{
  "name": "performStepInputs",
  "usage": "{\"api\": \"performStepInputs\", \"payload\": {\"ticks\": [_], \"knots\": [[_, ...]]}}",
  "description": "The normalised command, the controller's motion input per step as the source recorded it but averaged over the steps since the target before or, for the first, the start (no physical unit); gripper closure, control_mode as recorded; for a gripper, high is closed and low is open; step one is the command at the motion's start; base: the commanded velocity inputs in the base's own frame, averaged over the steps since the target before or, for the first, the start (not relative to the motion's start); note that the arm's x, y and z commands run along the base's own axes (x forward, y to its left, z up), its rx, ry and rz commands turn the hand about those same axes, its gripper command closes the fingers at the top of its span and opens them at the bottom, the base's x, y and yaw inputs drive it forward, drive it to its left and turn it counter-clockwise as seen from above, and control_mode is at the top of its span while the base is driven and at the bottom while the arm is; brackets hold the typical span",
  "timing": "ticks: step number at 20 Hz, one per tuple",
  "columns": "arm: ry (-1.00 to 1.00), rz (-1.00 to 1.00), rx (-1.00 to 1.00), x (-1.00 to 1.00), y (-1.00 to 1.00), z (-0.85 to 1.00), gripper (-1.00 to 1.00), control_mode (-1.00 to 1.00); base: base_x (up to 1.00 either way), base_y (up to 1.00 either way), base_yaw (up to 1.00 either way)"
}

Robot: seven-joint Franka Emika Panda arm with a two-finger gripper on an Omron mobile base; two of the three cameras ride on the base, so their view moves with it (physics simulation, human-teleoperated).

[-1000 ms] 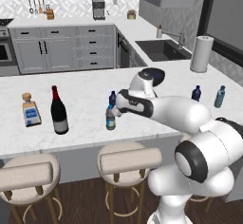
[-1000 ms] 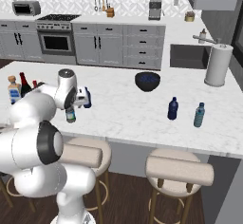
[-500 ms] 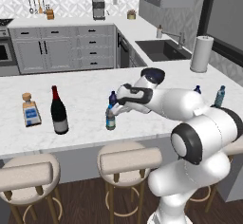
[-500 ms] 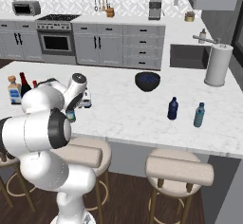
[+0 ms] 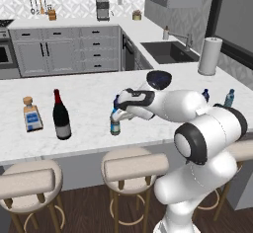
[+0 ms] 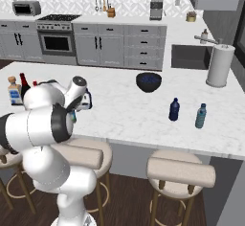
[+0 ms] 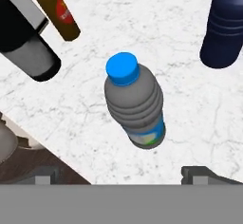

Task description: Move the plastic bottles in the middle to the plastics group, and the glass bottles in the middle to the glass group.

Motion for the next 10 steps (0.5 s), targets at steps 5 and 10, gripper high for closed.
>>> {"api": "performStepInputs", "payload": {"ticks": [5,10], "knots": [[0.05,0.0,0.0,0.16,0.12,-0.03,-1.0,-1.0,0.0,0.0,0.0],[0.0,0.0,0.0,0.25,0.05,-0.05,-1.0,-1.0,0.0,0.0,0.0]]}}
